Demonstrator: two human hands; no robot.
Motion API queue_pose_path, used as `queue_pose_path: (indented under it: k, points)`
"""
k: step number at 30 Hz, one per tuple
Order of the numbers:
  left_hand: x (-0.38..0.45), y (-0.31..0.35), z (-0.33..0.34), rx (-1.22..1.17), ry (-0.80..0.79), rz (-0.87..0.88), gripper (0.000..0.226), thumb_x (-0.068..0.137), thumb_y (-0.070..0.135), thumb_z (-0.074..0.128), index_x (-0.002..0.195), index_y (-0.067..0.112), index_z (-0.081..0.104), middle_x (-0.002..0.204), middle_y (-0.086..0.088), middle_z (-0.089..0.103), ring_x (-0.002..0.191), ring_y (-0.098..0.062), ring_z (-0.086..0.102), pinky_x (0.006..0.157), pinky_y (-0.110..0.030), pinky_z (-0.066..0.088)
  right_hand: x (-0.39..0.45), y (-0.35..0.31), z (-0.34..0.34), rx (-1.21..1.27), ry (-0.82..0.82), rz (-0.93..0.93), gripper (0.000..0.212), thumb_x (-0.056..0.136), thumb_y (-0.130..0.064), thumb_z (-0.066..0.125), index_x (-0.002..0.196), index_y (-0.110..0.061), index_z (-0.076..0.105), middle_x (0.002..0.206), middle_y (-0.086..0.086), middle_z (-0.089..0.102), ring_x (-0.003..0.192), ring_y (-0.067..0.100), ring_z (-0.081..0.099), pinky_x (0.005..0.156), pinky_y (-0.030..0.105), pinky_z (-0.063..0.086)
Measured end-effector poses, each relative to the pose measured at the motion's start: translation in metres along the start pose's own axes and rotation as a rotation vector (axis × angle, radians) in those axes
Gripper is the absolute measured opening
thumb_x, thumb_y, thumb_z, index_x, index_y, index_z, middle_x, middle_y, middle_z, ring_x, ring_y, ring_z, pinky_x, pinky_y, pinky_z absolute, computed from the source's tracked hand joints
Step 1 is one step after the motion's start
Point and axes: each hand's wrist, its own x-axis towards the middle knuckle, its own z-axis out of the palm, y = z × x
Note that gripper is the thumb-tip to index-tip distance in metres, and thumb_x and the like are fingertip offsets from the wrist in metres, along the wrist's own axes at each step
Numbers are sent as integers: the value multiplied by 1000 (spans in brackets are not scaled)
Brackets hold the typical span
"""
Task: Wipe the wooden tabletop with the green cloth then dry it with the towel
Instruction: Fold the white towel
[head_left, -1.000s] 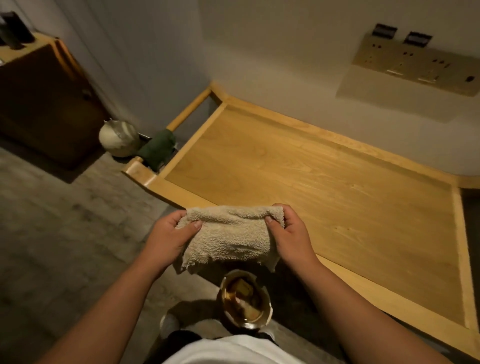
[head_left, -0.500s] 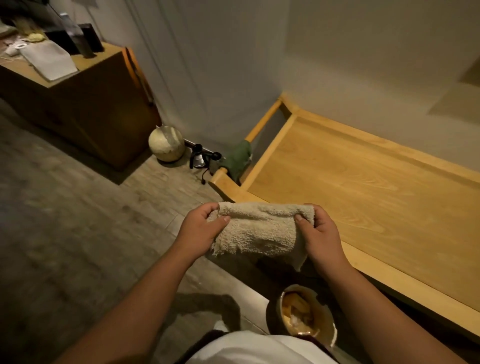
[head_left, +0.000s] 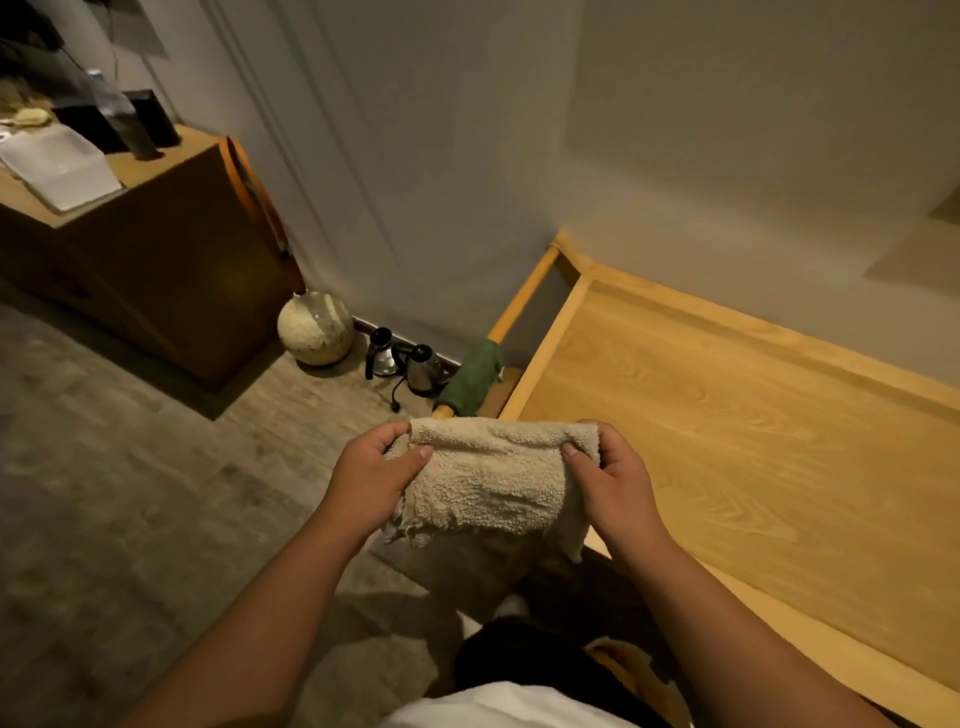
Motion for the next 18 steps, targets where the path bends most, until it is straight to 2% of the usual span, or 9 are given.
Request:
queue_pose_path:
  k: [4,6,8,10,13,15,16,18]
  points:
    - [54,18,3,20,16,21,30,92,12,70,122,13,70,106,-3,76,97,-19,73,83,-39,60,53,-3,8,59,8,9,32,95,-9,58,91,-40,67,88,-10,71,85,12,67,71,28,52]
    - [80,28,5,24,18,30,33,92,13,70,125,12,68,108,-5,75,96,-17,73,77,-32,58,79,-4,10,63,12,25,28,95,-9,58,93,-36,67,89,-9,71,88,15,67,74,31,53]
    - [103,38,8,18,5,32,34,92,14,69,126,12,67,110,-6,75,98,-19,72,79,-34,58,100,-4,10,62,16,32,22,94,-10,59,95,-31,67,90,-8,71,89,16,67,77,36,52]
    - [130,48,12,33,-19,45,27,93,13,69,119,16,71,105,-1,76,95,-18,73,81,-36,59,126,-5,8,37,36,34,19,94,-12,59,96,-30,66,90,-11,69,89,12,65,76,33,53]
    - [159,58,19,35,-17,63,21,93,12,68,99,32,72,88,9,78,84,-8,74,68,-25,59,152,-12,8,22,47,0,19,94,-12,59,96,-29,65,89,-17,68,86,3,63,73,21,51]
    - [182,63,24,46,-40,72,23,93,12,68,94,34,71,86,14,78,83,-8,74,63,-19,56,170,-9,6,29,85,6,19,94,-10,60,96,-29,65,88,-16,68,85,4,63,73,21,51]
    - [196,65,26,59,-58,65,21,92,13,69,97,33,72,88,12,78,86,-10,74,66,-21,57,179,-7,7,30,109,22,20,94,-10,60,95,-29,66,89,-13,69,86,6,64,74,23,51]
    - [223,72,30,86,-102,59,21,92,16,70,111,23,73,103,2,78,99,-20,72,82,-36,59,195,-3,8,40,147,47,24,94,-11,60,94,-34,66,90,-11,70,88,9,65,75,25,52]
